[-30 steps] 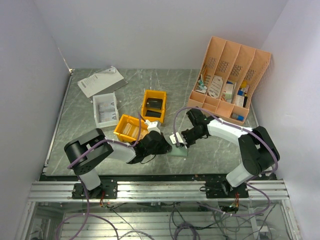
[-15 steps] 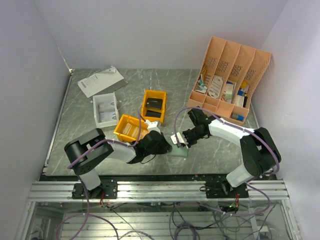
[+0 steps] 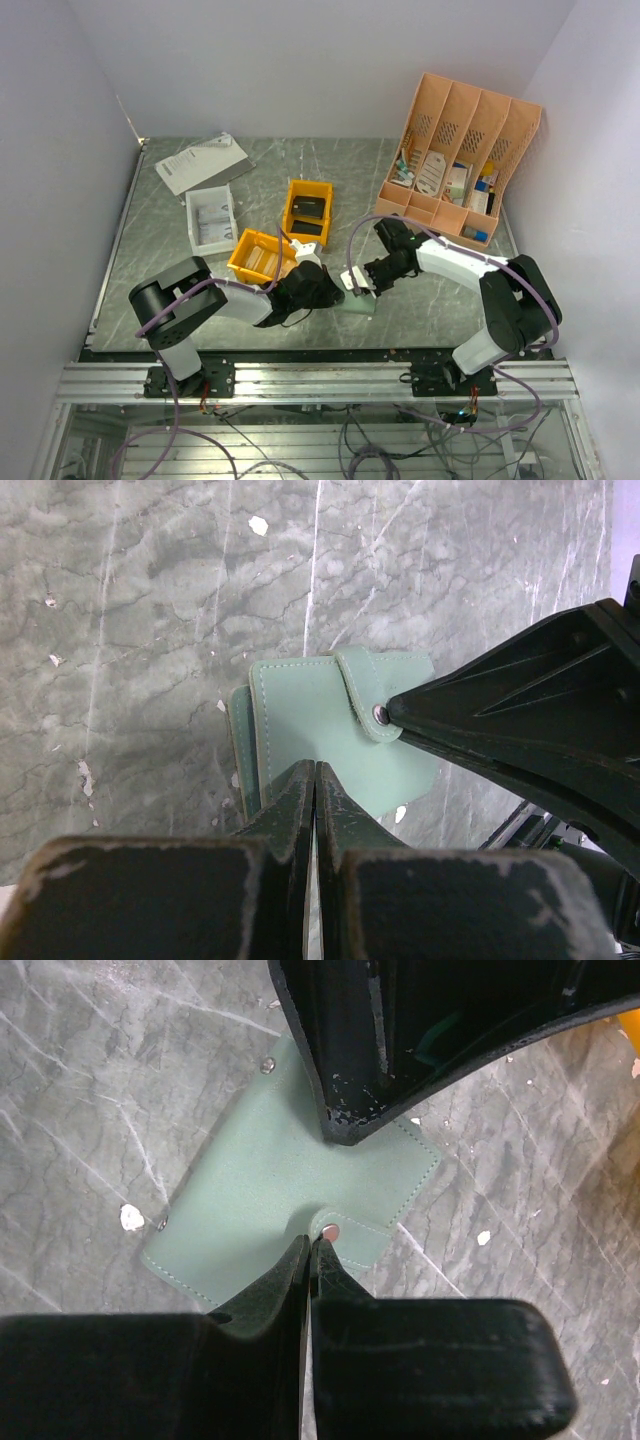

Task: Put the credit cards into the card holder
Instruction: Close the card holder at the center of the board.

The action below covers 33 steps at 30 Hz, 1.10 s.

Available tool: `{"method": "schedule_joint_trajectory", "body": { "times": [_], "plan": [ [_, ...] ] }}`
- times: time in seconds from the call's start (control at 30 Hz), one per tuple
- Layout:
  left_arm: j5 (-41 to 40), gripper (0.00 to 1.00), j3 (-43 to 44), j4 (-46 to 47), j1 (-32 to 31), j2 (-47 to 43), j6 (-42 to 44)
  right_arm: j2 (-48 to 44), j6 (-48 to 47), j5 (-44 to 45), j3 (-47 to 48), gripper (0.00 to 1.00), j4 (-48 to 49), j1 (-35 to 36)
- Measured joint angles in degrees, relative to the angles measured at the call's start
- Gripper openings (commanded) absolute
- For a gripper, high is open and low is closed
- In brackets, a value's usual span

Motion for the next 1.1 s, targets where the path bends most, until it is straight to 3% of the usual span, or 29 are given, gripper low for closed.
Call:
{"method": "schedule_joint_trajectory", "body": {
  "times": [0.9,1.1],
  "plan": [
    [0.35,0.07,0.00,0.57,0.04,0.35,-0.07,-0.11,0.61,5.51,0.00,0.00,0.87,3.54],
    [1.57,0.07,-0.52,2.62,0.42,1.03,-0.76,-0.48,1.16,6.71,0.00,0.08,0.85,4.17]
  ]
}}
